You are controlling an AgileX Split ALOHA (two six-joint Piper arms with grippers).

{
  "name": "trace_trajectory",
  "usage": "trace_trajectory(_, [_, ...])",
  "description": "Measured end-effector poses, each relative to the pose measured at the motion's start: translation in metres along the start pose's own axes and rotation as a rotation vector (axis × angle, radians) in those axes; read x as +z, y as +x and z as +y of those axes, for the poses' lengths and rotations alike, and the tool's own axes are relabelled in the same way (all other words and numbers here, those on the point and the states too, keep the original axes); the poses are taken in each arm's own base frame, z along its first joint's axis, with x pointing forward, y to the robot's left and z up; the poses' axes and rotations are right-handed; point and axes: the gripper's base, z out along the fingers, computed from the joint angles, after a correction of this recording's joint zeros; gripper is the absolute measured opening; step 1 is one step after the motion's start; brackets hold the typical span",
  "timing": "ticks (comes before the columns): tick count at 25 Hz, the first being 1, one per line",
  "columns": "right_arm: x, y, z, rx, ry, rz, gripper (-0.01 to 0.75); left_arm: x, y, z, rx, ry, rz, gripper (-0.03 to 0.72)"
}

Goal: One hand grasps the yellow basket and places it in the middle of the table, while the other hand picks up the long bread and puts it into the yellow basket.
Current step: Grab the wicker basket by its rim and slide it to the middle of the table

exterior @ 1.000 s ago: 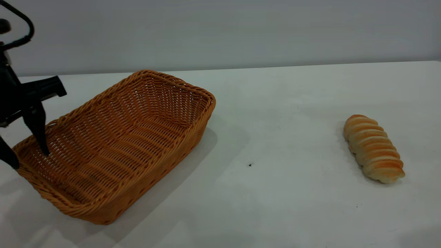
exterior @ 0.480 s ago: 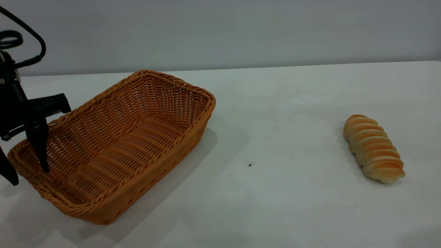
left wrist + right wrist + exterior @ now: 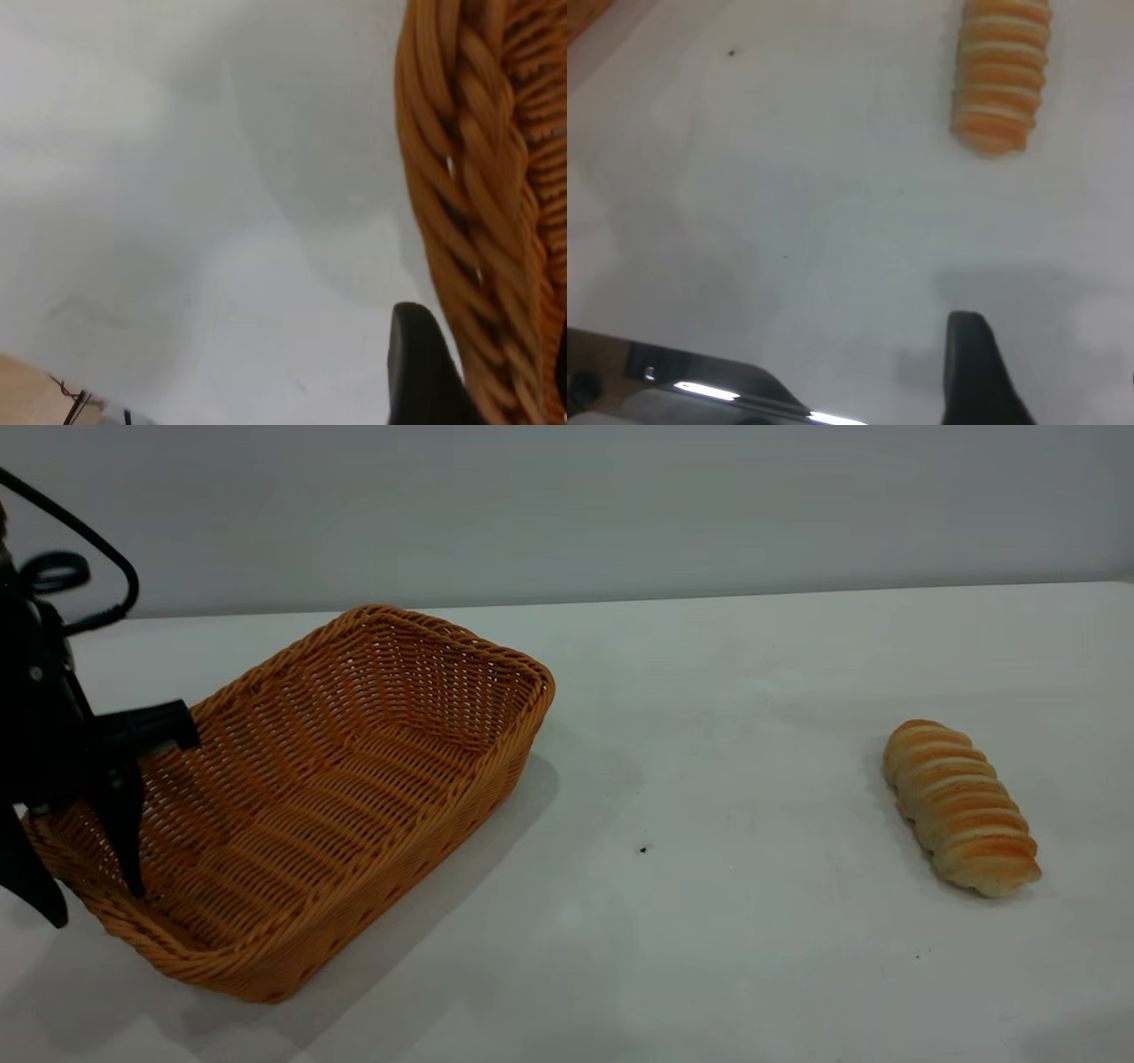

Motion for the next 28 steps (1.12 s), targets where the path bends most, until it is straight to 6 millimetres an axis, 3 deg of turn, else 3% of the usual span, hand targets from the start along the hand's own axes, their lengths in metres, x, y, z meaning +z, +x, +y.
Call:
trace_trajectory(7, [0.0, 0.0, 0.001, 0.001, -0.009, 0.002, 0.463, 0.017, -0.006, -0.005, -0.001, 0.021, -0.027, 0.398])
trace_trajectory(13, [0.0, 0.0, 0.001, 0.001, -0.009, 0.003, 0.463, 0.017, -0.012, -0.009, -0.011, 0.068, -0.077, 0.169])
trace_trajectory(23, [0.0, 0.0, 0.001, 0.0, -0.009, 0.003, 0.463, 0.009, -0.014, -0.014, 0.007, 0.118, -0.112, 0.149])
trace_trajectory(28, [0.0, 0.0, 0.001, 0.0, -0.009, 0.003, 0.463, -0.005, -0.014, -0.033, 0.155, 0.251, -0.096, 0.121])
